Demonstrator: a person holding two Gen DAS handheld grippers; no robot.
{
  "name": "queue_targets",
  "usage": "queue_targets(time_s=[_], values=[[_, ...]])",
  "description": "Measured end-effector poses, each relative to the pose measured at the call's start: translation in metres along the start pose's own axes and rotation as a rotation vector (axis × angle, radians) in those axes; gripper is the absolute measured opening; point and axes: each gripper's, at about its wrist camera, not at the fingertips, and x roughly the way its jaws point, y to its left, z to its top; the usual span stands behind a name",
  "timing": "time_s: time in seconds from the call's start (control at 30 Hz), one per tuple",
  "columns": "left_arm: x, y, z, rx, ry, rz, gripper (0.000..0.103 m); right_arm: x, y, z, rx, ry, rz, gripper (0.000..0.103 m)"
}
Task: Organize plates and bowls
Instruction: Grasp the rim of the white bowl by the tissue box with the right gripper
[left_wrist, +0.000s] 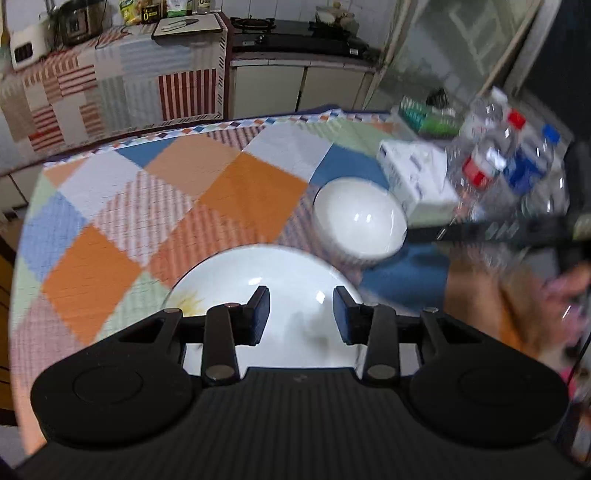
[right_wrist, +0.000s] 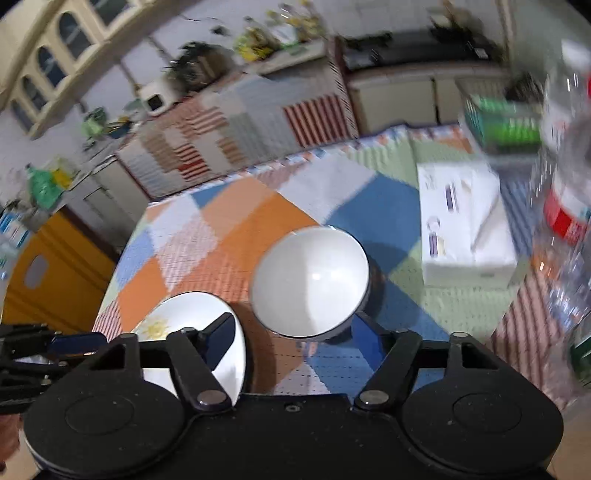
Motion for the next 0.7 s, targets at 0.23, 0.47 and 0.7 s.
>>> queue_targets(time_s=[0.23, 0.47, 0.7], values=[[0.059, -0.008, 0.018, -0.038, 0.004, 0.024, 0.037, 0.050, -0.011, -0.002, 0.005, -0.021, -0.119, 0.064], [0.087, -0.019, 0.015, -0.111, -0.027, 0.036, 0.036, 0.074, -0.029, -0.001, 0.068, -0.069, -0.095, 0.064], [0.110, -0.023, 0.021, -0.130, -0.048, 0.071, 0.036, 0.086, -0.054, -0.017, 0.291, -0.069, 0.016, 0.062]])
